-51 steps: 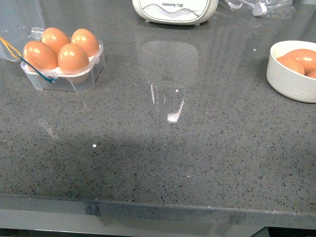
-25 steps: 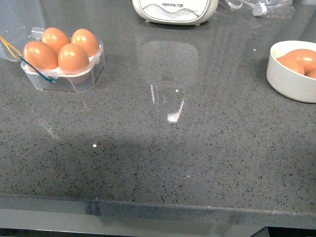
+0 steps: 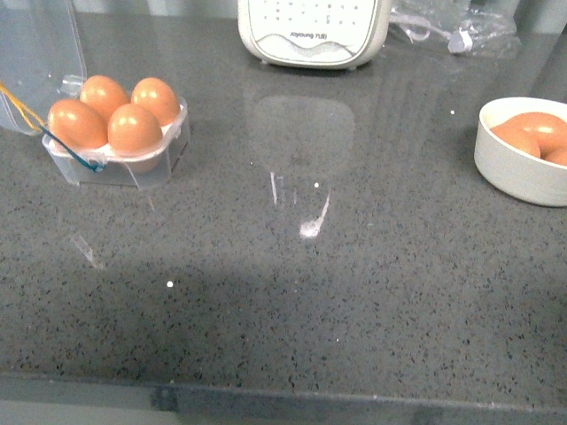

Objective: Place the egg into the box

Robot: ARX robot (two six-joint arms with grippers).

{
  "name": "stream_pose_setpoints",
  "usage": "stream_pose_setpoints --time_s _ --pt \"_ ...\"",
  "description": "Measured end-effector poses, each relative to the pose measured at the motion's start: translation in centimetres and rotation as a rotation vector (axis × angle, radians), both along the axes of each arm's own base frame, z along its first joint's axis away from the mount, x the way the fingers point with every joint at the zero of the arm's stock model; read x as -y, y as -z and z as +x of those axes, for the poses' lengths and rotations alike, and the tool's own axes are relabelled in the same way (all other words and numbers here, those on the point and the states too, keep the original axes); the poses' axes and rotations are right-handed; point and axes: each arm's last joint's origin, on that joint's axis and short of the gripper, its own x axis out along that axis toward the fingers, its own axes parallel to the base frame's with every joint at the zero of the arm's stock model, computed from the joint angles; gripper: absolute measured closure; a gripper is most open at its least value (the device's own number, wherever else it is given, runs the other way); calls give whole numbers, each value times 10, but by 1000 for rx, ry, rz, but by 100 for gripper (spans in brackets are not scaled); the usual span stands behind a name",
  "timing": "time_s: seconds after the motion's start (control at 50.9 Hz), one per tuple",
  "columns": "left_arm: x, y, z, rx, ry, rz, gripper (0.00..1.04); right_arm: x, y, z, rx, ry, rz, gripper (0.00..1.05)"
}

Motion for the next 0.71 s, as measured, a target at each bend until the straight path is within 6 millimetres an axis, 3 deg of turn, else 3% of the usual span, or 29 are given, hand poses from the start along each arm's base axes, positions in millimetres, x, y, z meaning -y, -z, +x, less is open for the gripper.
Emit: stream_pose_setpoints --time_s 0.157,0.236,0.334,0.413,0.57,0.708 --pt "0 1 1 -27 -9 -17 7 0 0 0 0 0 0 7" --pt "-4 2 3 -214 -79 -154 7 0 0 0 0 0 0 7" --pt "-13 -3 12 -277 -154 -322 7 0 0 0 0 0 0 7" --pt "-22 -15 24 -239 -198 -420 7 0 0 0 0 0 0 7" --pt "-36 -44 53 -117 -226 -426 7 0 0 0 0 0 0 7" --pt "-49 -54 101 -51 -265 -318 7 0 0 0 0 0 0 7"
